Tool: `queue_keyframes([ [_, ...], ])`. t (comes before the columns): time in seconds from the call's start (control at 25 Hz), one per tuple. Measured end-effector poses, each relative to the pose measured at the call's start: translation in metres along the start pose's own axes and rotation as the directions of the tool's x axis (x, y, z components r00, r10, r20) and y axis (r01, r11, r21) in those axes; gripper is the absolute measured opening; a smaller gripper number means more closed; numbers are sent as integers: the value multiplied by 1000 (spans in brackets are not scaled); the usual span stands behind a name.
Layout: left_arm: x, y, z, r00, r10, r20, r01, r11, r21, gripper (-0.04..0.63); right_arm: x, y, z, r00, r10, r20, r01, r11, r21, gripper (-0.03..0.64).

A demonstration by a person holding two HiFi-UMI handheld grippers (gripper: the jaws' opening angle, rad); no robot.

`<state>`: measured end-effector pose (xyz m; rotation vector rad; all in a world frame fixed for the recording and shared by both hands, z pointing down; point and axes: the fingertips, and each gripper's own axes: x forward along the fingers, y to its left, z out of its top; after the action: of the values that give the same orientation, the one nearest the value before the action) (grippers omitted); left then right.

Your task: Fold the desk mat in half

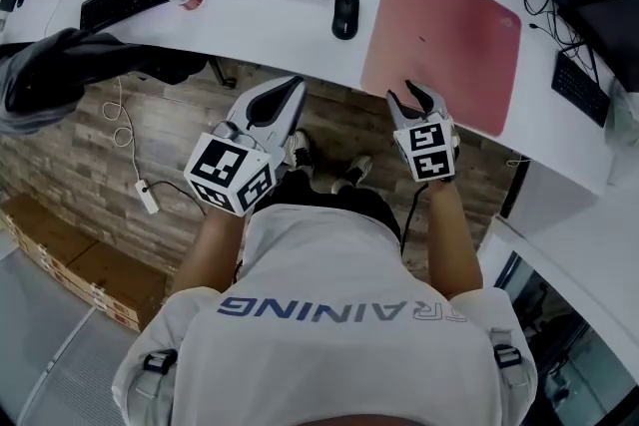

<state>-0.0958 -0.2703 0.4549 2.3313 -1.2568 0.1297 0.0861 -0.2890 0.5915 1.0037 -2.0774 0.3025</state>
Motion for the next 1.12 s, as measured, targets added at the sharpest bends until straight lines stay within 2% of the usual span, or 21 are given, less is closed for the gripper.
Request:
queue_keyframes([
  [0.08,-3,4,-7,1000,13,-9,-13,1000,-17,0,21,12,-13,998,21,-57,-24,998,-56,170],
  [0.28,-11,12,-13,1000,24,7,-23,998,-54,0,69,39,-41,980,73,-186,-96,988,-118,169],
  [0.48,-20,18,-17,999,30,13,-29,997,-66,0,95,54,-60,958,37,-283,-117,955,-272,167],
  [0.72,-26,31,-21,999,34,12,-33,995,-95,0,104,52,-64,956,-40,-292,-62,941,-332,133],
  [0.8,-27,35,-22,1000,30,10,-29,995,-97,0,104,53,-65,953,-14,-303,-83,949,-304,127],
  [0.84,-26,36,-22,1000,25,10,-24,995,-98,0,104,52,-65,951,23,-309,-107,960,-260,124],
  [0.92,-25,37,-20,1000,10,13,-9,995,-103,0,102,50,-63,946,114,-304,-162,977,-138,114],
  [1.0,-24,39,-17,1000,-8,20,10,994,-112,0,99,46,-60,941,185,-284,-201,979,-27,91],
  [1.12,-23,41,-15,999,-26,23,28,993,-115,0,95,44,-57,946,180,-269,-185,983,4,54],
])
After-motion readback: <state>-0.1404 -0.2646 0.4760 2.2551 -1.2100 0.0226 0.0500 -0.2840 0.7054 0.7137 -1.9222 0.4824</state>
